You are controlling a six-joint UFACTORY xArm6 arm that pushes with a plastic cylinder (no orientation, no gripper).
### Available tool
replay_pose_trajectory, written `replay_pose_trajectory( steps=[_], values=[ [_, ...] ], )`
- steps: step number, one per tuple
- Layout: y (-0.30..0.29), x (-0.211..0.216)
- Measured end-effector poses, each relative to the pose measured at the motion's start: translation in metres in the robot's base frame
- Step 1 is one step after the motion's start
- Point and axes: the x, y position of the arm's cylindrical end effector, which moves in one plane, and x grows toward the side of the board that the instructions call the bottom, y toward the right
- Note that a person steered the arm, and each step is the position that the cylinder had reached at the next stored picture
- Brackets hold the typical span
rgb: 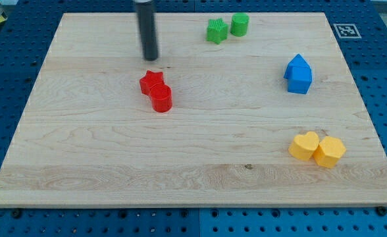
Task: Move the red star towards center
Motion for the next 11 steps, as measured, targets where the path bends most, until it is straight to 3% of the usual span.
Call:
replay_pose_trajectory(
  steps=[1,2,3,6,8,11],
  values=[
    [-0.05,0.044],
    [-0.05,0.065],
    [-0.038,0.065],
    [0.086,0.08],
    [0.088,0.122],
    [0.117,0.082]
  ],
)
